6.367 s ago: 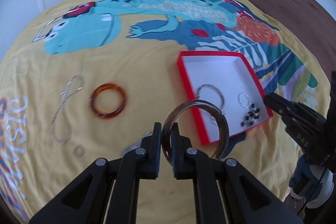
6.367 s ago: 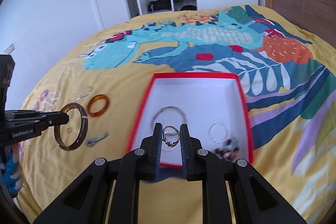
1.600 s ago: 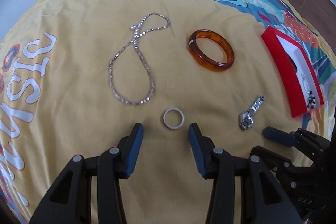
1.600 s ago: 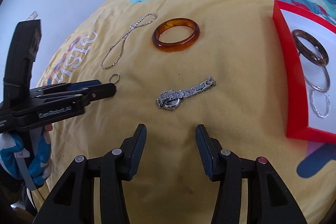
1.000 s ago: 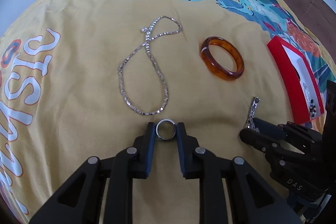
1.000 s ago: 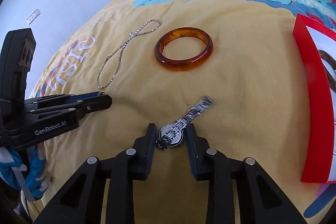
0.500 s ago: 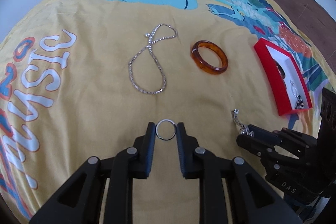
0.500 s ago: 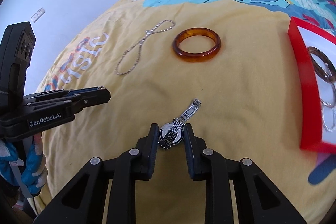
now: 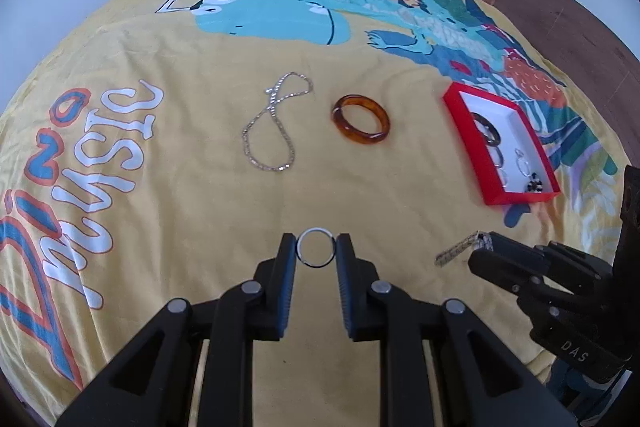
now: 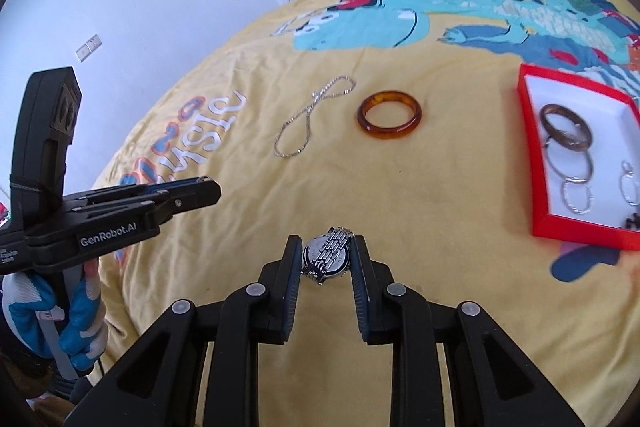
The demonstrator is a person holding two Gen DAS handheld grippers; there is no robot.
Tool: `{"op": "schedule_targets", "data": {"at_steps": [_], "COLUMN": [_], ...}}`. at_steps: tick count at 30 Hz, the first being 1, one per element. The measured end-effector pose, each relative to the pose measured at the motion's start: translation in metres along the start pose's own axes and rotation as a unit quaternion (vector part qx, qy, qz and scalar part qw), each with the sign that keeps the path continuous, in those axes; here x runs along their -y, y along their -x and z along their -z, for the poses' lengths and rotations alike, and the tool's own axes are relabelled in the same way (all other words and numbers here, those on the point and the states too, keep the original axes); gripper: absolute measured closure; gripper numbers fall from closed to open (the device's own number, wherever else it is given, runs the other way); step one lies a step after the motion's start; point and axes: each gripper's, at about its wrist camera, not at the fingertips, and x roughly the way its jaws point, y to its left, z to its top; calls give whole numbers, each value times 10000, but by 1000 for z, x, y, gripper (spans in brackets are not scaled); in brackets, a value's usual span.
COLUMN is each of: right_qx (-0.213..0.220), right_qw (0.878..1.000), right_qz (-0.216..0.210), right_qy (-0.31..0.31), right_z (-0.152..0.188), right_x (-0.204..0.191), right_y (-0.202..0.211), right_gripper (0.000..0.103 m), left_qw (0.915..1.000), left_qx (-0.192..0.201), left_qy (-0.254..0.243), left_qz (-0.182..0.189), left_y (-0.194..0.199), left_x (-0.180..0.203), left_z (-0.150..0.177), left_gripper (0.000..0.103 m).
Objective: Organize jewelry
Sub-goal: 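Carry the ring and watch into the red box and open both tools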
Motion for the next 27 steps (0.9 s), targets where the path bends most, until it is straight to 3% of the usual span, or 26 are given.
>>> {"op": "schedule_targets", "data": {"at_steps": [8, 16, 27], "right_qx": [451, 773, 698], "right_qw": [9984, 9924, 9841], "right_qz": [328, 914, 1488], "right_qy": [-67, -288, -679], "right_z": [-14, -40, -59], "right_x": [30, 109, 213], "right_y": [50, 83, 66], "right_gripper": [79, 79, 79], "left_qw": [9990, 9939, 9819], "left_qx": [80, 13, -258], "left_qy": [-338, -862, -1548], "left_qz": [286, 683, 1059], "left_y": [8, -18, -88], "left_x": [49, 123, 234], "left_z": [-14, -41, -76], "left_gripper": [84, 84, 84]}}
